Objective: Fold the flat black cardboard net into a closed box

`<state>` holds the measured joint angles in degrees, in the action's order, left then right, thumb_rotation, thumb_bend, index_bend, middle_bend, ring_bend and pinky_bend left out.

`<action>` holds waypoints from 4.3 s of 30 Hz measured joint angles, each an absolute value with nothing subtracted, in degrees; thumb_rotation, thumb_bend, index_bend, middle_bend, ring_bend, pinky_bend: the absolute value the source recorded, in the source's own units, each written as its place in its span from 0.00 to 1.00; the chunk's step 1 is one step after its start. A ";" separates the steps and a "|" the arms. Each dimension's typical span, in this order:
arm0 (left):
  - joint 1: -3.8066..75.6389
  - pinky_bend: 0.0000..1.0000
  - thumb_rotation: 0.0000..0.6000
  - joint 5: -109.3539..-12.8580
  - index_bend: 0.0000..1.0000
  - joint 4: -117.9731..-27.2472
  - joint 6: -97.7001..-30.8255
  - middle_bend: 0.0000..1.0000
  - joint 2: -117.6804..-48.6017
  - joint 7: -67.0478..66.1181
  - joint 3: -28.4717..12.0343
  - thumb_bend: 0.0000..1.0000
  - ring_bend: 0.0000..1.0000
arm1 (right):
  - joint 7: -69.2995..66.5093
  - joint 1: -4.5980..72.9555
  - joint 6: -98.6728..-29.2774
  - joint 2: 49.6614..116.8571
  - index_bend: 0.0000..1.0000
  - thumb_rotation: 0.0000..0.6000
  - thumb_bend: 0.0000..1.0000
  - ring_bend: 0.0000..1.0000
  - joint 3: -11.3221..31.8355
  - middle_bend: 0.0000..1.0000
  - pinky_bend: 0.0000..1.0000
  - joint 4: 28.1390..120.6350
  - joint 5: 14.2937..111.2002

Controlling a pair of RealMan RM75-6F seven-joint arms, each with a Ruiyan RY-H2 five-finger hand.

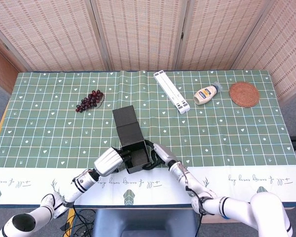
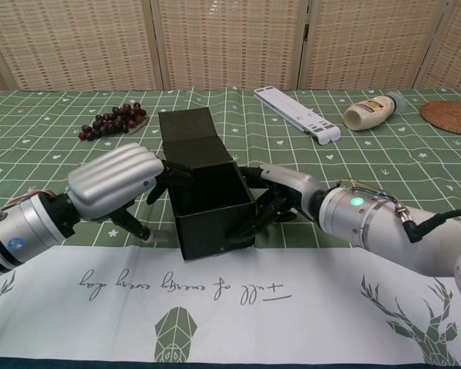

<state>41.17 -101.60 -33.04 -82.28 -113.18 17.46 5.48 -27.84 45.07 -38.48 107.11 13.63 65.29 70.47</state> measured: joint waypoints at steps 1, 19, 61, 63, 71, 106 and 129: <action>41.31 0.89 1.00 -101.75 0.55 -32.98 -82.27 0.44 -113.14 17.40 5.59 0.10 0.65 | -27.78 45.00 -38.50 107.03 0.38 1.00 0.07 0.76 13.60 0.45 1.00 65.42 70.48; 43.84 0.89 1.00 -102.66 0.58 -34.60 -81.17 0.50 -111.95 15.93 5.61 0.10 0.64 | -28.05 44.24 -39.06 106.18 0.38 1.00 0.07 0.76 13.79 0.45 1.00 67.10 70.77; 42.92 0.83 1.00 -100.04 0.33 -45.14 -79.45 0.33 -106.00 16.30 4.44 0.10 0.40 | -28.23 42.19 -41.35 104.26 0.38 1.00 0.07 0.76 13.70 0.43 1.00 69.54 70.97; 42.50 0.81 1.00 -99.62 0.31 -47.57 -79.64 0.31 -104.45 15.88 4.11 0.10 0.35 | -28.11 42.02 -41.69 104.03 0.38 1.00 0.07 0.76 13.78 0.43 1.00 69.71 70.88; 40.53 0.73 1.00 -98.78 0.25 -56.02 -81.64 0.21 -98.79 13.83 3.01 0.10 0.26 | -27.10 41.82 -42.96 103.95 0.38 1.00 0.07 0.76 14.98 0.42 1.00 69.63 69.74; 35.18 0.74 1.00 -89.61 0.01 -78.50 -72.23 0.11 -84.03 21.88 0.49 0.10 0.34 | -13.50 37.01 -47.77 85.54 0.00 1.00 0.00 0.55 16.23 0.00 0.99 97.57 61.73; 42.55 0.89 1.00 -74.25 0.00 -79.93 -45.11 0.00 -87.94 33.62 -5.25 0.09 0.56 | -18.21 33.26 -54.29 74.32 0.00 1.00 0.00 0.55 19.44 0.00 0.99 105.72 65.77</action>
